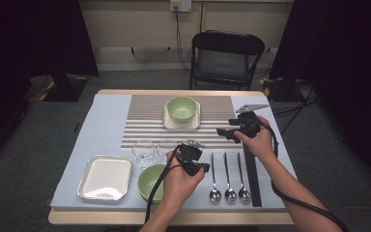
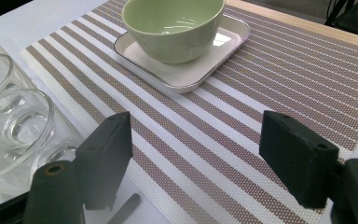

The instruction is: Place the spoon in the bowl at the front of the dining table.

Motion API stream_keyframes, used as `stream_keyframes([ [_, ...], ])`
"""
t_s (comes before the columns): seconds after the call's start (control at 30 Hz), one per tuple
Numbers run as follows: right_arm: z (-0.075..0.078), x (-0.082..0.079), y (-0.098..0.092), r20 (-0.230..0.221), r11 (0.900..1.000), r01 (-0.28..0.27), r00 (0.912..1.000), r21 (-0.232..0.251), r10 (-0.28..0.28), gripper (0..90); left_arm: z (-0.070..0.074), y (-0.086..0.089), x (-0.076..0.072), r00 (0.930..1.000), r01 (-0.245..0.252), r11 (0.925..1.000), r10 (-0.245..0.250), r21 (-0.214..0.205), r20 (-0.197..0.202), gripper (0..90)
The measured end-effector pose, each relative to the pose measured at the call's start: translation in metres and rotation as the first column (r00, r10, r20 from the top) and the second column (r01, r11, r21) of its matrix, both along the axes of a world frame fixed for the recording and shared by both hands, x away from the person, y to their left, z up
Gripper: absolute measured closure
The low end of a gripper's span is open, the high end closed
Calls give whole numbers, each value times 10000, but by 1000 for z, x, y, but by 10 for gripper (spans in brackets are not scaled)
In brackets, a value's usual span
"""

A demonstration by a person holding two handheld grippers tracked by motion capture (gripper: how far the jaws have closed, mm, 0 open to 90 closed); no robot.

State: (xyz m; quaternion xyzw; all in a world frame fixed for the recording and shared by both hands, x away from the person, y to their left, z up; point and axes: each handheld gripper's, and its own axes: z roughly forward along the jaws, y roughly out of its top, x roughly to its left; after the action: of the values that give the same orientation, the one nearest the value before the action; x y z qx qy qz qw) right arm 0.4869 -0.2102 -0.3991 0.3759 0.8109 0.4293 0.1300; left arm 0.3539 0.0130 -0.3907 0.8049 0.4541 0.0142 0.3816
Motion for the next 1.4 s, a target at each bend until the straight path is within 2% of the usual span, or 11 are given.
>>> stream_keyframes([
  [0.33,2,-2,0,-1,10000,10,10000,76,-10,251,-9,-9,-3,9999,136,9999,-136,-37,-80,900],
  [0.53,1,-3,0,22,10000,-59,10000,52,59,251,-16,-13,-5,9999,152,9998,-151,84,-48,900],
  [0.77,-2,-3,-2,-40,10000,-22,10000,81,22,251,-21,-17,-7,9994,314,9995,-315,-27,-120,900],
  [1.17,-6,-4,-2,-71,10000,-35,10000,-12,35,251,-29,-24,-10,9988,485,9988,-484,102,-120,900],
  [1.4,-7,-5,-1,-116,9999,-113,9999,16,113,251,-33,-27,-12,9984,519,9985,-514,193,-250,900],
])
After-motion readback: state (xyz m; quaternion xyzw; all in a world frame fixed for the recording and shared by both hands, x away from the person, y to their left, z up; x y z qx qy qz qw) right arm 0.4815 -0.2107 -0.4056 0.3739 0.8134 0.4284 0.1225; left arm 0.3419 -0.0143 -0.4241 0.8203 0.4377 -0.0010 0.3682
